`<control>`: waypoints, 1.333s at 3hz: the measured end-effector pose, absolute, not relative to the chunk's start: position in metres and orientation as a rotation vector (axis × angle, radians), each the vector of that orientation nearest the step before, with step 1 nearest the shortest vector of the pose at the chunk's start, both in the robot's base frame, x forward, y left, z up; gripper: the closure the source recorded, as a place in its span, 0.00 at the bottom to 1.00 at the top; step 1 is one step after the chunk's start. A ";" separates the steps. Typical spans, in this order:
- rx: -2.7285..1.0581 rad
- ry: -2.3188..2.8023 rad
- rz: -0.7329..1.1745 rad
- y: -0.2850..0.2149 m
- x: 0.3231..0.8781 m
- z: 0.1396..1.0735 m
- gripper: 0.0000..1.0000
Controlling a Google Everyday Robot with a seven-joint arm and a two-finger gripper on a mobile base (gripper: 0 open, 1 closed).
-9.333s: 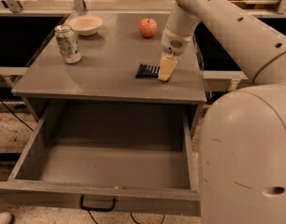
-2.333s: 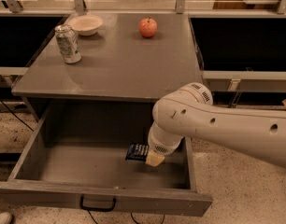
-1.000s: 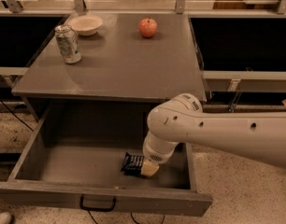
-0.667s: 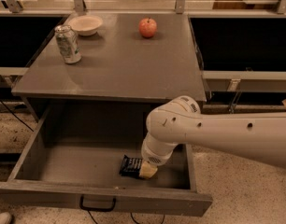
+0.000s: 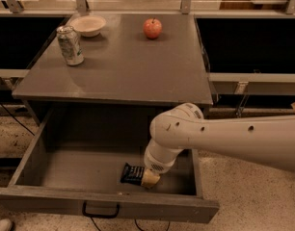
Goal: Place rxbar blueberry into top drawer
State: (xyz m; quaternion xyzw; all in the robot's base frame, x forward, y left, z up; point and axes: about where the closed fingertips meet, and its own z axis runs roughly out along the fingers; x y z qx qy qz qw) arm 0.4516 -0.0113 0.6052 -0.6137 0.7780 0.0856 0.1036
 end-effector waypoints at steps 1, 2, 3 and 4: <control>-1.810 2.295 0.252 -0.011 0.452 0.605 0.82; -1.810 2.295 0.252 -0.011 0.452 0.605 0.57; -1.810 2.295 0.252 -0.011 0.452 0.605 0.35; -1.810 2.295 0.252 -0.011 0.452 0.605 0.10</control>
Offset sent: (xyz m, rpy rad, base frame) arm 0.0000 0.0000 0.0000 0.0000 0.0000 0.0000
